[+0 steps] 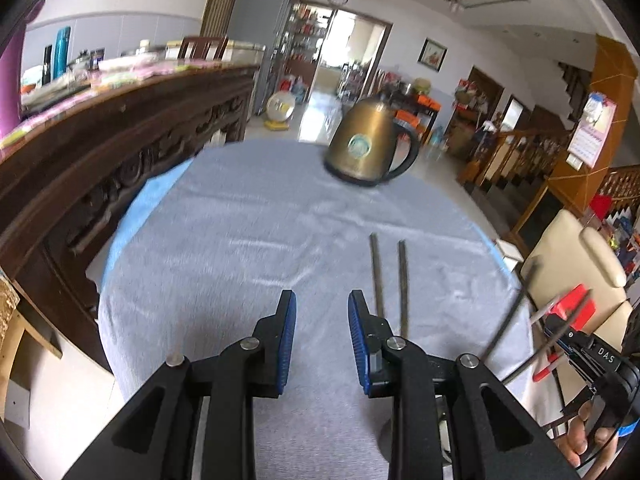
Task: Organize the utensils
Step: 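Open both grippers and move them back over the chopsticks on the cloth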
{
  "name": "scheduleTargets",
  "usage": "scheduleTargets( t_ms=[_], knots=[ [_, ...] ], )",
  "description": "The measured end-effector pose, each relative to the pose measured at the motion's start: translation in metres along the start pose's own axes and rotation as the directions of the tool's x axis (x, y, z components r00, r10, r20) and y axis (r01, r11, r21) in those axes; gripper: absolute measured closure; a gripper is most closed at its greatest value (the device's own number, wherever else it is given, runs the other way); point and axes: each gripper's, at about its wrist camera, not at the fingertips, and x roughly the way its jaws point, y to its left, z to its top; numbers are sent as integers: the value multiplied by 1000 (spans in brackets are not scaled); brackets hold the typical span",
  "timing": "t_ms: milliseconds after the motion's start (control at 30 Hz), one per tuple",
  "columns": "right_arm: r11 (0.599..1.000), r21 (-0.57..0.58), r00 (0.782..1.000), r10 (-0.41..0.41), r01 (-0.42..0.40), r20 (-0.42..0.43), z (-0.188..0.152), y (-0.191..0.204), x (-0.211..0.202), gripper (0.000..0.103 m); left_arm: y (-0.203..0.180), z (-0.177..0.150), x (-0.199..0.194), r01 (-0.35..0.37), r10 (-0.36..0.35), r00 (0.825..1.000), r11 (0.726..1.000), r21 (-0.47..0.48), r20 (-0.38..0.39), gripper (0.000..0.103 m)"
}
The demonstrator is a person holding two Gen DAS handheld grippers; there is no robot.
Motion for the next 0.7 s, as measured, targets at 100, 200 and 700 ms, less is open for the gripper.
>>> scheduleTargets(
  t_ms=[100, 200, 700],
  knots=[
    [1000, 21, 998, 6, -5, -63, -2, -13, 20, 89, 6, -3, 22, -2, 2, 998, 1000, 2, -57, 76],
    [1000, 28, 989, 12, -8, -146, 0, -23, 49, 89, 11, 0, 48, 3, -2, 992, 1000, 9, -125, 76],
    [992, -123, 905, -38, -16, -424, 60, -15, 228, 89, -35, 27, 169, 56, 1, 961, 979, 198, -276, 69]
  ],
)
